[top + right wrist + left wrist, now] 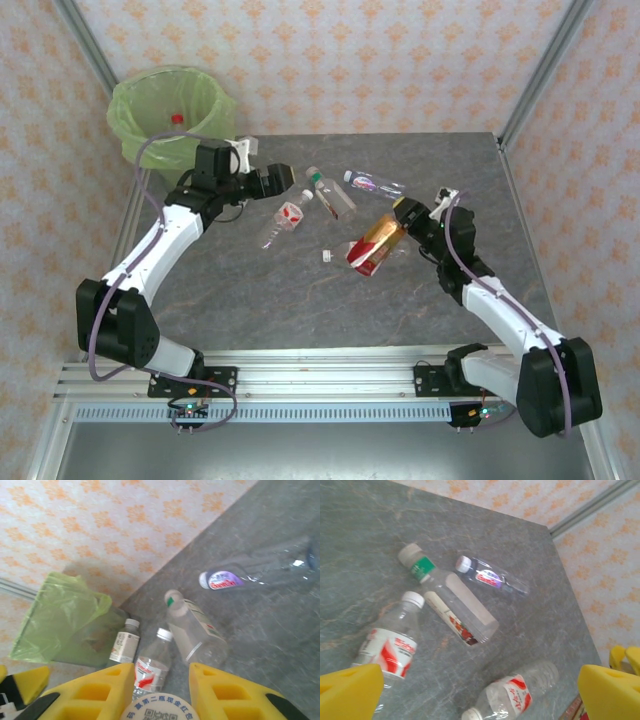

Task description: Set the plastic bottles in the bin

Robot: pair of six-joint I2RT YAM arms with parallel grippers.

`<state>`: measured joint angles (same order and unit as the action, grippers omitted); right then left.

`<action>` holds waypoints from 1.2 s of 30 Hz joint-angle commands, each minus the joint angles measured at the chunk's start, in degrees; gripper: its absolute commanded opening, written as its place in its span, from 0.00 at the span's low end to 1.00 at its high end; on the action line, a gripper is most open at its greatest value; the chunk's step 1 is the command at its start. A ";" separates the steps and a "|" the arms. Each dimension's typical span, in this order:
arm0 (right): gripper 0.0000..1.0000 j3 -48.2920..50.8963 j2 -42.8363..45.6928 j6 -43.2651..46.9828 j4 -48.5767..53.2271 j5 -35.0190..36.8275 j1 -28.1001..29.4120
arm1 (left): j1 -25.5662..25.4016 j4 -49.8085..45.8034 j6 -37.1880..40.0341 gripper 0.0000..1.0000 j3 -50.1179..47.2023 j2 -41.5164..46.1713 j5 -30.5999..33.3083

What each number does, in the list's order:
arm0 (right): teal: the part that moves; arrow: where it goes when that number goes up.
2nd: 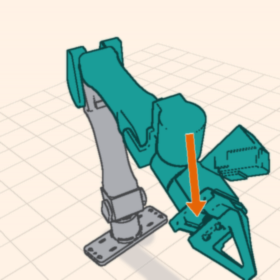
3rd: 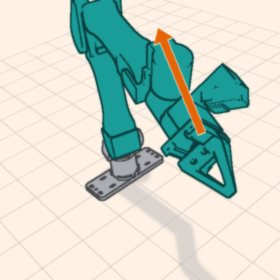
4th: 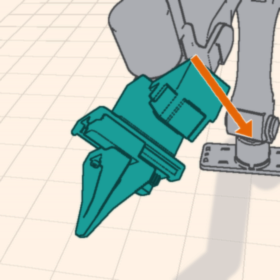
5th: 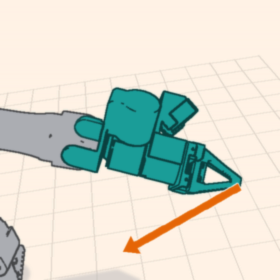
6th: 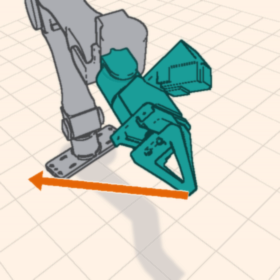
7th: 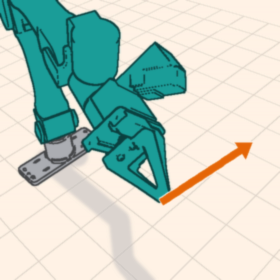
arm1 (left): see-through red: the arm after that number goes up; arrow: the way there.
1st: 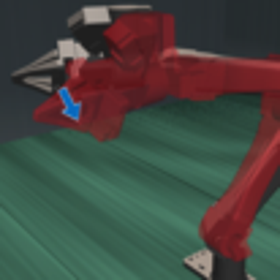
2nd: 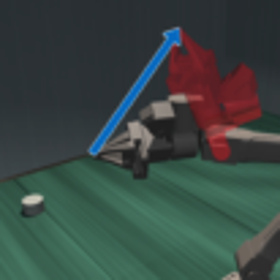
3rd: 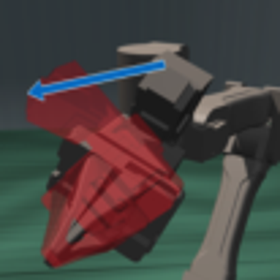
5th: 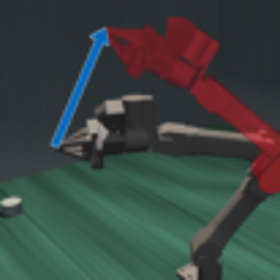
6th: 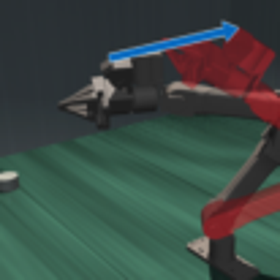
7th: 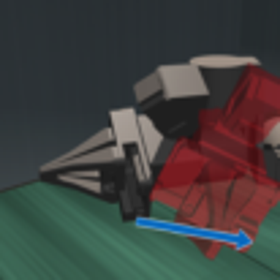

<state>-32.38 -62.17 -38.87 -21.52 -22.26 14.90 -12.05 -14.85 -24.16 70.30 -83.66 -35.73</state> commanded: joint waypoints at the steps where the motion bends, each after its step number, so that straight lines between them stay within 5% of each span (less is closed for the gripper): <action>1: 0.00 -3.04 -1.55 0.69 -6.59 -0.15 1.45 | -2.33 3.85 2.01 1.00 -0.91 -0.37 -7.04; 13: 0.00 -10.67 -10.20 -0.59 -13.46 -4.85 7.40 | -17.42 -5.06 20.74 1.00 4.32 -3.30 -9.09; 28: 0.00 -14.62 -13.15 -0.29 -14.21 -3.98 12.43 | -24.02 -5.20 21.25 1.00 7.27 -7.68 5.36; 36: 0.00 -15.42 -13.09 -1.01 -14.48 -3.26 12.67 | -25.46 -1.95 22.58 0.91 4.78 -7.66 4.28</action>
<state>-45.50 -75.40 -39.77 -32.62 -25.71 27.35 -37.28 -18.55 -3.09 75.77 -91.31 -32.32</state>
